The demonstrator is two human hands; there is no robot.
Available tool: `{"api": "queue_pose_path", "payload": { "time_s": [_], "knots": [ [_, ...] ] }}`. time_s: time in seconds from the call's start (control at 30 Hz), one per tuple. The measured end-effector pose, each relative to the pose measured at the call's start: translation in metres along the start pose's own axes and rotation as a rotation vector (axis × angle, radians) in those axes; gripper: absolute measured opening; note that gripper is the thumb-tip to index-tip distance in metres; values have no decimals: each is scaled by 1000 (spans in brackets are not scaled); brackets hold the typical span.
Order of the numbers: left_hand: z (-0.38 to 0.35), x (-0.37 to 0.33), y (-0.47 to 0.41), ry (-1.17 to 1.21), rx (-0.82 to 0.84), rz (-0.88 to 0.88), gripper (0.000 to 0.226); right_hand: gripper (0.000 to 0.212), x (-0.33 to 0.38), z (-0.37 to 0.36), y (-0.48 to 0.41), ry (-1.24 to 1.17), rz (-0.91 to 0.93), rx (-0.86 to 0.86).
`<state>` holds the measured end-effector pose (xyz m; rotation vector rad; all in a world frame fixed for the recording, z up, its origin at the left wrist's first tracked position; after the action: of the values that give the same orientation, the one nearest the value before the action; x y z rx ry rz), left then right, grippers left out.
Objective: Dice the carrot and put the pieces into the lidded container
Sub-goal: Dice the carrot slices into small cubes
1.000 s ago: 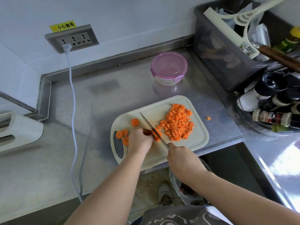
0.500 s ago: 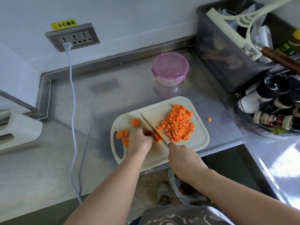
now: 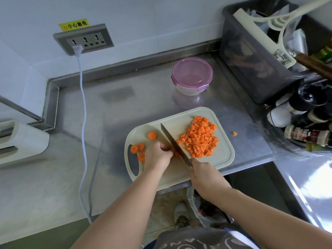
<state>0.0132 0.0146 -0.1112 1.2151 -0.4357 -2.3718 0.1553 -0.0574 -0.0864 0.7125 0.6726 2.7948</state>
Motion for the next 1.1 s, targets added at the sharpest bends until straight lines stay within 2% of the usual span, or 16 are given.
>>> {"api": "queue_pose_path", "payload": {
  "time_s": [0.17,0.5,0.67,1.1],
  "knots": [
    [-1,0,1,31,14,17,12,13,7,11,5,-3,66,-44],
    [0,2,3,13,-5,37,10,17,9,-1,5,62,54,-23],
    [0,1,2,13,-14,33,12,23,11,-6,3,136,110,17],
    [2,3,-1,-31,-10,25,17,30,1,-17,-3,89,2,39]
  ]
}}
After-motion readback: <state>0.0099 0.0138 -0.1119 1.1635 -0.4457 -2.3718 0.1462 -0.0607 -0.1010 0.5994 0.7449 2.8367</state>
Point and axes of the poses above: each hand's wrist, its own y-axis away from the middle knuckle, its own z-axis out of the back of the hand, x = y × z, the point moved 9 cm from there along -y, towards the middle knuckle, and after that the axes turned 7 degrees about -x, right-handed, at the moved point
